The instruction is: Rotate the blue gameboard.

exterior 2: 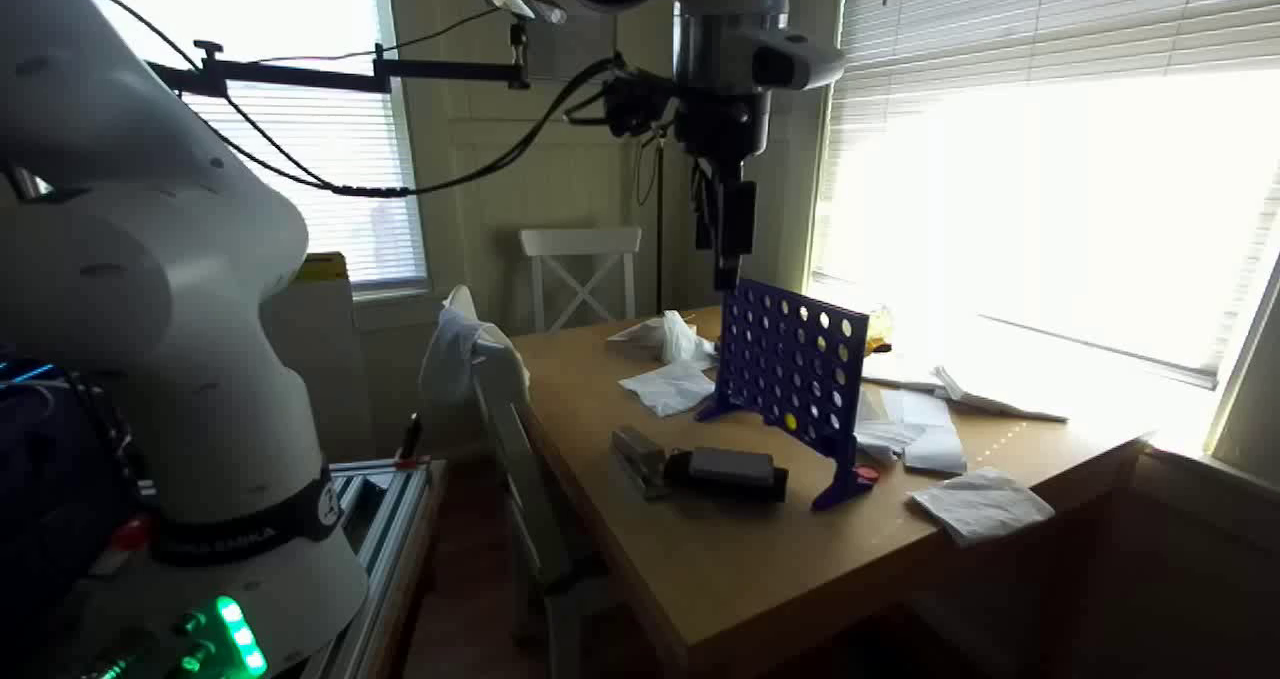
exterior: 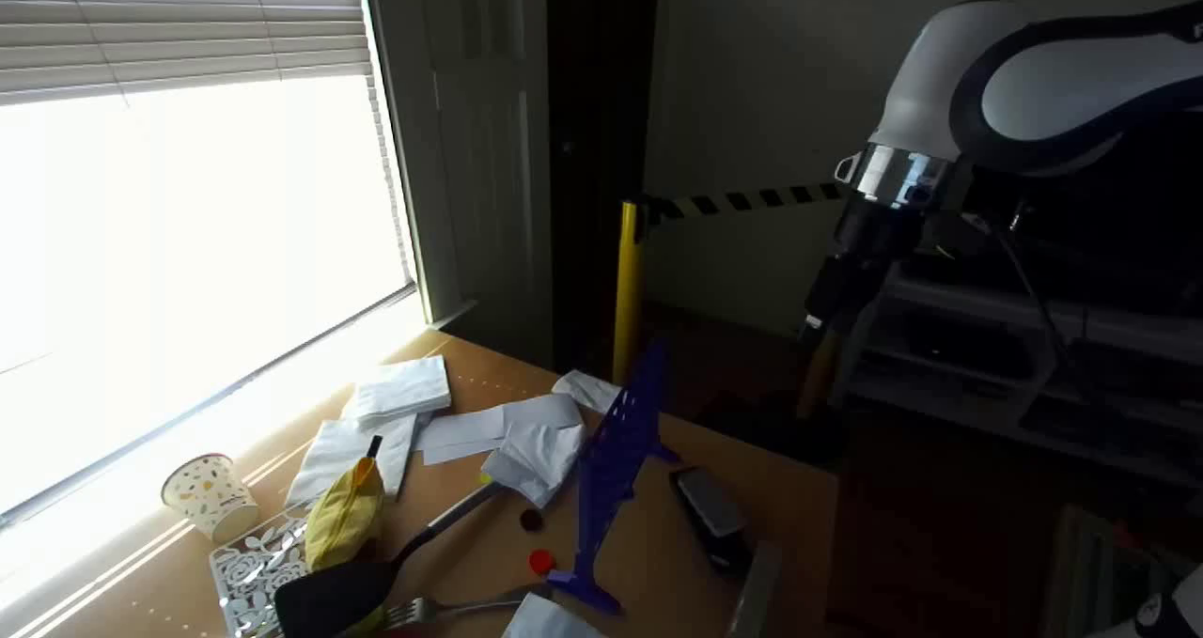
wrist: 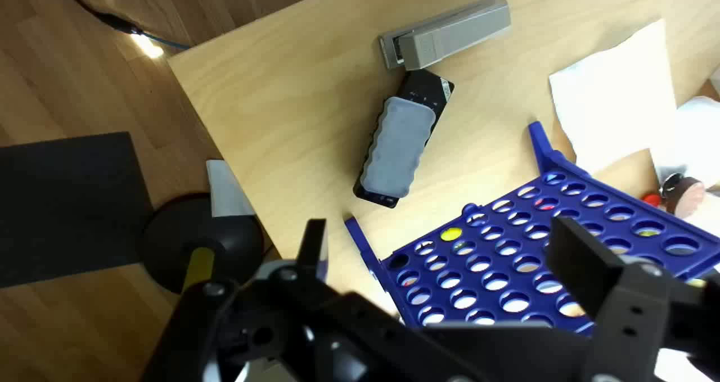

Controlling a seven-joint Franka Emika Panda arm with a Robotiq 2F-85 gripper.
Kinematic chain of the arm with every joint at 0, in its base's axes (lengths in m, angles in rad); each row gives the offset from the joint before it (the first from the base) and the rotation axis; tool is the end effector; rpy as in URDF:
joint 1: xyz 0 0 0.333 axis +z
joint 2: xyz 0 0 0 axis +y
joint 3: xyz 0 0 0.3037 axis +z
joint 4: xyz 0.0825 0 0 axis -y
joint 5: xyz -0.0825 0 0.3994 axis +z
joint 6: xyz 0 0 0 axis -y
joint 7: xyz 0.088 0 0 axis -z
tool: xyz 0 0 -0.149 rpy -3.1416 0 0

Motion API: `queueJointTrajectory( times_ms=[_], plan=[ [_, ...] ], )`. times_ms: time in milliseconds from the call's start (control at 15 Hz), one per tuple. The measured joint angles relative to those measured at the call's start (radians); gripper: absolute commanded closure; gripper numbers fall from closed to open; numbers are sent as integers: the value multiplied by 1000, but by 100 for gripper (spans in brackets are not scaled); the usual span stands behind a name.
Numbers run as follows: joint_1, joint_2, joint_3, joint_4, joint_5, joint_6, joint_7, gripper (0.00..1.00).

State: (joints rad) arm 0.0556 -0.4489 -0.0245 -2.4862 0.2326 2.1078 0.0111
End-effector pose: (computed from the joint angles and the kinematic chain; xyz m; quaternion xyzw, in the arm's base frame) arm 0.4348 0.0331 0.3962 -0.9926 0.0449 -0.0323 0.1077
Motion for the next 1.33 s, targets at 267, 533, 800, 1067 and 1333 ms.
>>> queueJointTrajectory(
  times_ms=[267, 533, 800, 1067, 1333],
  plan=[
    [0, 0, 0, 0, 0, 0, 0, 0],
    [0, 0, 0, 0, 0, 0, 0, 0],
    [-11, 3, 39, 3, -14, 8, 91, 0],
    [-61, 64, 218, 32, -38, 116, 384, 0],
    [-144, 184, 366, 108, -136, 209, 687, 0]
  ],
)
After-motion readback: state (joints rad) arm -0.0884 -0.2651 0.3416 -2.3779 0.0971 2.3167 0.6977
